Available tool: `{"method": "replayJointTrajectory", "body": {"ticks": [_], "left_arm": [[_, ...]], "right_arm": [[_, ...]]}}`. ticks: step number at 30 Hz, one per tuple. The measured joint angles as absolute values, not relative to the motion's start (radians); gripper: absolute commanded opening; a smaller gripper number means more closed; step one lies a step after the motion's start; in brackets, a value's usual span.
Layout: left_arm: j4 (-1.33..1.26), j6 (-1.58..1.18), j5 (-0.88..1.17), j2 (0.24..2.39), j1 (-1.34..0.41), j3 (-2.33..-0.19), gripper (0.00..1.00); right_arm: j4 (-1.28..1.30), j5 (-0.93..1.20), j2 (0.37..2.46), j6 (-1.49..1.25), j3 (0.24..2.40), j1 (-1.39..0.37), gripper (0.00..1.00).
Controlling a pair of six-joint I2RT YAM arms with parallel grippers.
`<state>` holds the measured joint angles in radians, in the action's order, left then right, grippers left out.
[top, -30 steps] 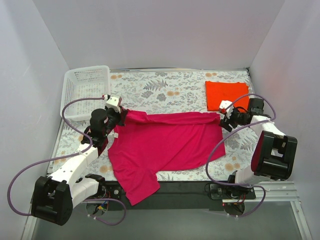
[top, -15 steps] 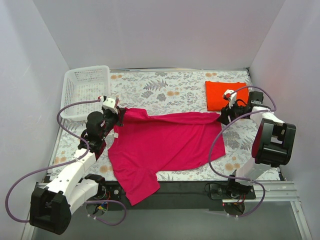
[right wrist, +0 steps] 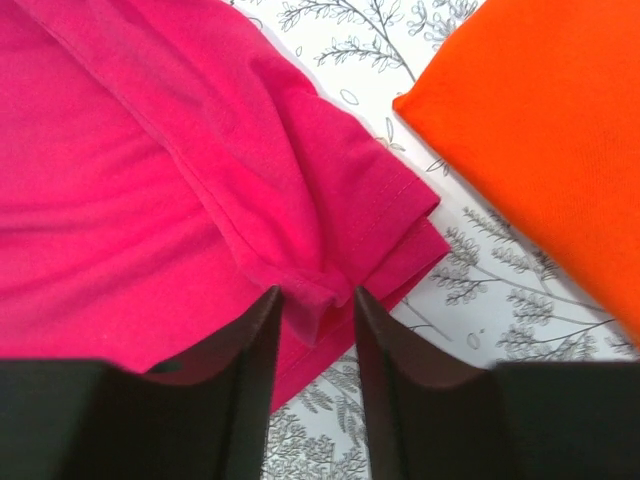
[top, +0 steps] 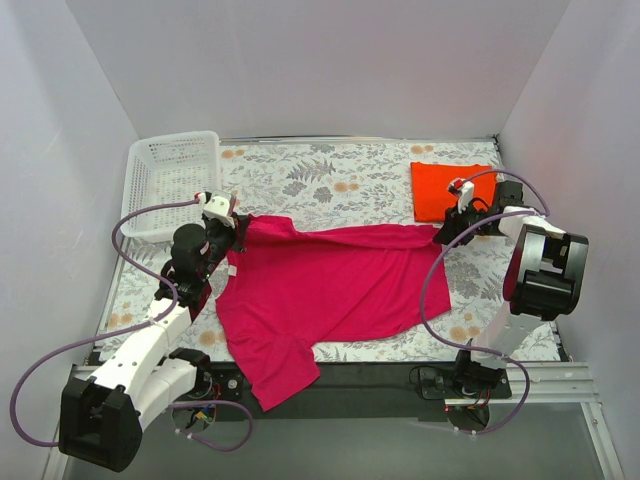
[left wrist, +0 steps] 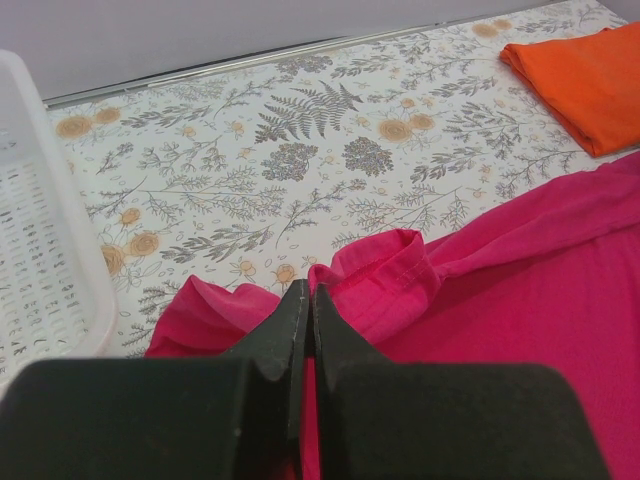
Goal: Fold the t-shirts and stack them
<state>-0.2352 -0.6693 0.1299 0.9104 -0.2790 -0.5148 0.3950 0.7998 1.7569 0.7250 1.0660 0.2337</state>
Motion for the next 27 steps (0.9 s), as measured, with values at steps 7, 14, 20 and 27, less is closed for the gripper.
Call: {"method": "replayJointTrajectory", "body": {"ticks": [7, 14, 20, 27], "left_arm": [[-0.235, -0.669, 0.130, 0.909, -0.279, -0.515, 0.00], [-0.235, -0.669, 0.130, 0.908, -0.279, -0.515, 0.00], [-0.235, -0.669, 0.130, 0.908, -0.282, -0.515, 0.00], [-0.231, -0.669, 0.127, 0.908, -0.284, -0.515, 0.00]], "right_arm": [[0.453, 0.799, 1.760, 0.743, 1.066, 0.234, 0.13], [0.504, 0.786, 1.715, 0.807, 1.065, 0.234, 0.11], [0.567, 0.760, 1.693, 0.910, 1.065, 0.234, 0.07], [0.630, 0.735, 1.693, 1.024, 1.056, 0.235, 0.01]]}}
